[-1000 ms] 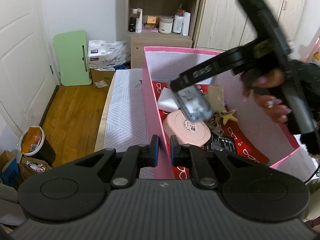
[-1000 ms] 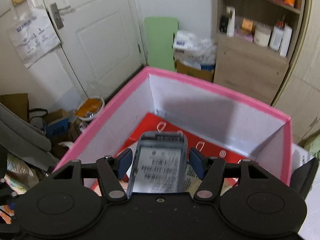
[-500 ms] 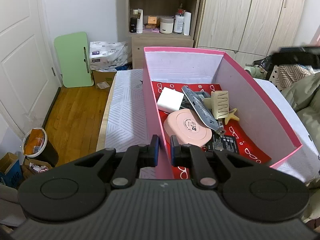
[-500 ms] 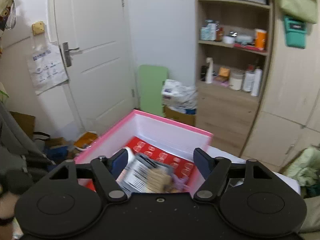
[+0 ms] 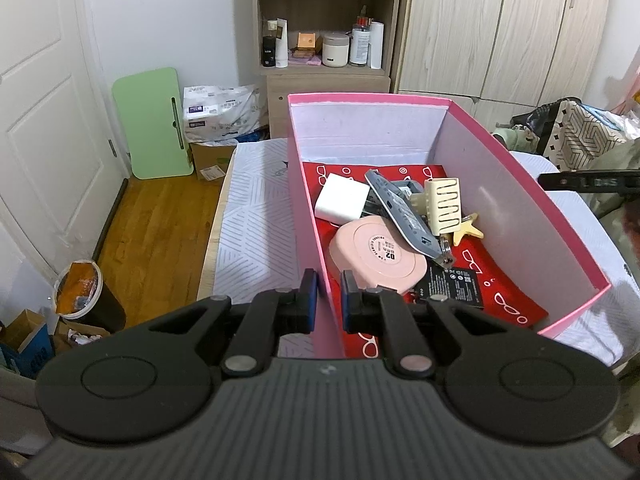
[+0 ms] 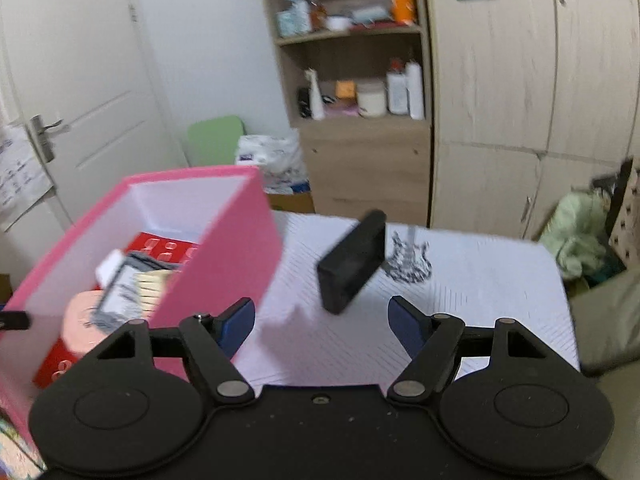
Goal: Organize rigid objects
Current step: 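Grasp the black power bank with the right gripper, then lower the black power bank into the box and release it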
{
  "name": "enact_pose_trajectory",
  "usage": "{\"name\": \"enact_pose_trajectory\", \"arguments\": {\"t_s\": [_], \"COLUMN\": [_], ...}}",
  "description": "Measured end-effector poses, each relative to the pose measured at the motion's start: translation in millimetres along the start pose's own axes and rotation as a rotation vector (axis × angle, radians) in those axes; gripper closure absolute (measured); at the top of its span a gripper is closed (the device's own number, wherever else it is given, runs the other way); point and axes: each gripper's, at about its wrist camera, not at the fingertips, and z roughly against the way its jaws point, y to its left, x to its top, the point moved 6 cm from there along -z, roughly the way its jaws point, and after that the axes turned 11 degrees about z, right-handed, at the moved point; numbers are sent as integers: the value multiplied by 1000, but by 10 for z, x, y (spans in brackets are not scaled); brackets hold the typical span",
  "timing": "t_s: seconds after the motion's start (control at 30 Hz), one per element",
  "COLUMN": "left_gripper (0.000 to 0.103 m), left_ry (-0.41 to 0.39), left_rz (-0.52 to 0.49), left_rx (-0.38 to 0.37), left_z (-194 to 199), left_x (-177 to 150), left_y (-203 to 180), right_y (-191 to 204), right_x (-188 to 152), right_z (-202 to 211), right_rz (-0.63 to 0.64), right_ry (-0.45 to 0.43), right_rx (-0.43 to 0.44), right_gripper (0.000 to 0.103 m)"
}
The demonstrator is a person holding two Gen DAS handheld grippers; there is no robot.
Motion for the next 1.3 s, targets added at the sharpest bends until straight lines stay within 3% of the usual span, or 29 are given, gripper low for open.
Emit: {"name": "enact_pose_trajectory", "arguments": {"t_s": [0.23,0.33,0.43,0.47,0.53,0.6,0.87,1.17,1.3], "left_gripper": [92,92,92,92,92,92,92,92,92], "left_ry": [5,1,-5,-5,-3,0,0,-4,-5], "left_rz": [0,1,14,19,27,30,31,36,32], "left_rx": [2,1,-2,-3,-8,-11,-7,-4,-5], "left_z": [2,6,6,6,11,17,25,29,34], "left_x": [-3,2,7,10,11,7,-4,-11,-15], "left_y": [-9,-5,-1,1,18,22,24,28,23], "right_y": [6,50,91,95,71,19,-33,503,840], "right_x": [-37,35,119,136,131,99,36,285,358], "right_z": [-526,-673,-826,-858,-902,-893,-469,464,752], "right_rz": [-48,-28,5,8,-14,-32,-62,112,170], "right_ry": [1,-83,-116,-124,-108,-96,-143,-325,-366], "right_rx": [11,7,-81,-102,-115,-124,-116,-81,16], "right_gripper": [25,25,26,29,63,79,79,79,79]}}
